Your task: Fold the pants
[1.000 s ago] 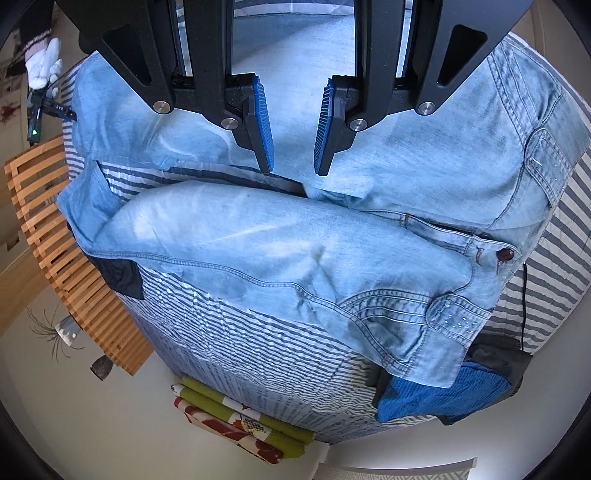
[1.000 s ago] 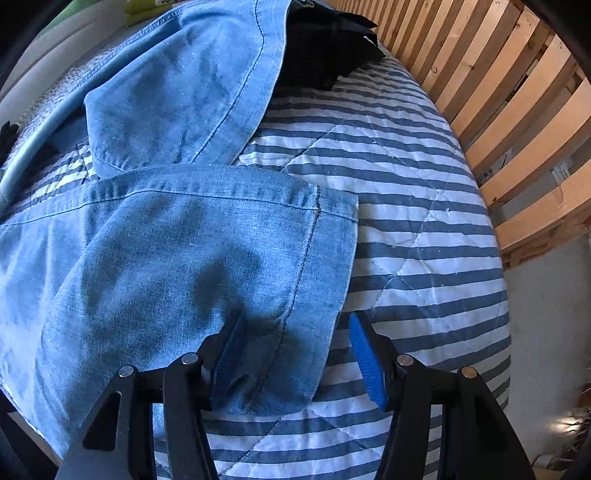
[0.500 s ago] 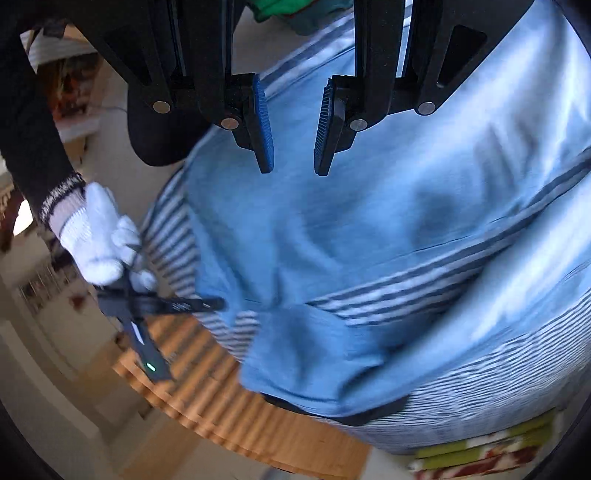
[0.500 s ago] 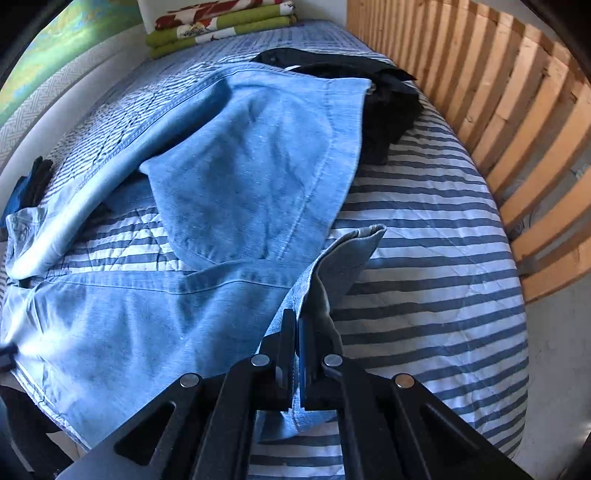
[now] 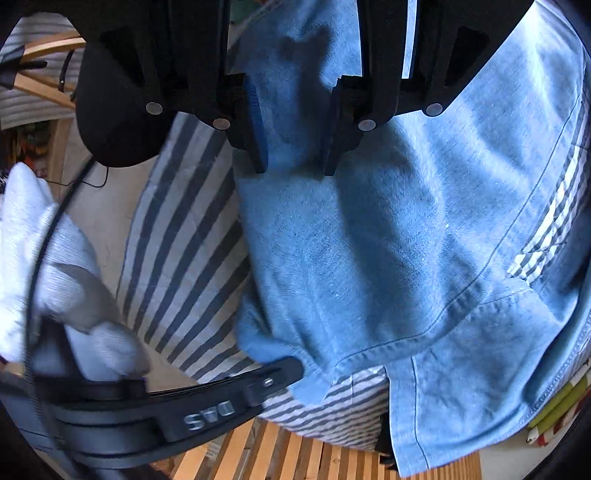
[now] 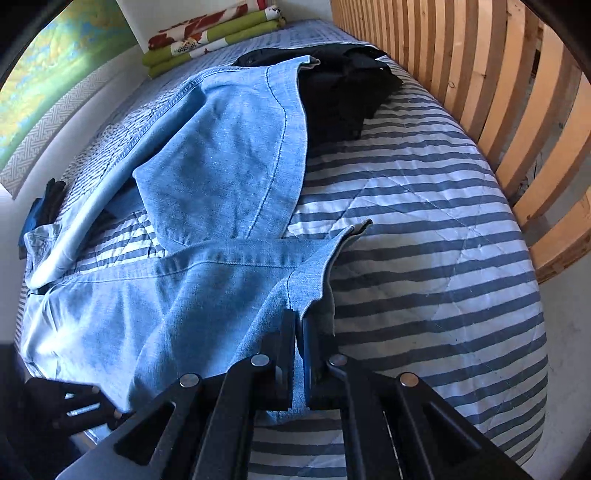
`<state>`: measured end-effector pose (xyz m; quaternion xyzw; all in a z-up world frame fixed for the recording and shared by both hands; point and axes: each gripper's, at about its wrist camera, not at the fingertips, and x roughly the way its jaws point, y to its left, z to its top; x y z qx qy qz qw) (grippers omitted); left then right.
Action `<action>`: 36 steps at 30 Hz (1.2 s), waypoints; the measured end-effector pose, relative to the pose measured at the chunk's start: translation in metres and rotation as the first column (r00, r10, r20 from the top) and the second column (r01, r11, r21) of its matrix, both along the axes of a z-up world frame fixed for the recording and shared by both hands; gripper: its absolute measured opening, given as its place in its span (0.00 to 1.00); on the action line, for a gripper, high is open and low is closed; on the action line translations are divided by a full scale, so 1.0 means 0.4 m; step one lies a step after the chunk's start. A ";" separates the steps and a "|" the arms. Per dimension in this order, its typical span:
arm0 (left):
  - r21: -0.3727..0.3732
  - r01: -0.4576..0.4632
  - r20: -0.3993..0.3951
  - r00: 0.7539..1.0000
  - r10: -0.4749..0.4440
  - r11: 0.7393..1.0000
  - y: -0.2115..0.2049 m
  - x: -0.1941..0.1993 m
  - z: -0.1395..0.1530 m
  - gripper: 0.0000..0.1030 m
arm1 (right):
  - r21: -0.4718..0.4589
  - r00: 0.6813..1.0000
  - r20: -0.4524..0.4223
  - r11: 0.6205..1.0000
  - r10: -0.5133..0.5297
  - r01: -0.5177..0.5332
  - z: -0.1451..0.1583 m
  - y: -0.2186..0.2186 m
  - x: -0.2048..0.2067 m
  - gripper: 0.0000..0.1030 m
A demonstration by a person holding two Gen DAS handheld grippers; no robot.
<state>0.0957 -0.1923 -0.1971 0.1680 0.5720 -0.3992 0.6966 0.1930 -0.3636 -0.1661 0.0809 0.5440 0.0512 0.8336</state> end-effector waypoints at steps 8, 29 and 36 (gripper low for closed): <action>-0.016 0.003 -0.024 1.000 -0.003 1.000 -0.013 0.015 0.007 0.57 | -0.037 1.000 0.017 0.999 -0.012 0.012 0.009 -0.010 -0.020 0.05; -0.175 -0.173 -0.139 0.979 0.149 0.969 0.185 0.176 0.043 0.10 | -0.134 0.997 0.063 0.990 -0.037 0.045 0.052 -0.035 -0.070 0.35; -0.144 -0.310 -0.148 0.946 0.289 0.940 0.321 0.301 0.030 0.30 | -0.012 0.999 0.029 1.000 -0.027 0.027 0.027 -0.041 -0.037 0.46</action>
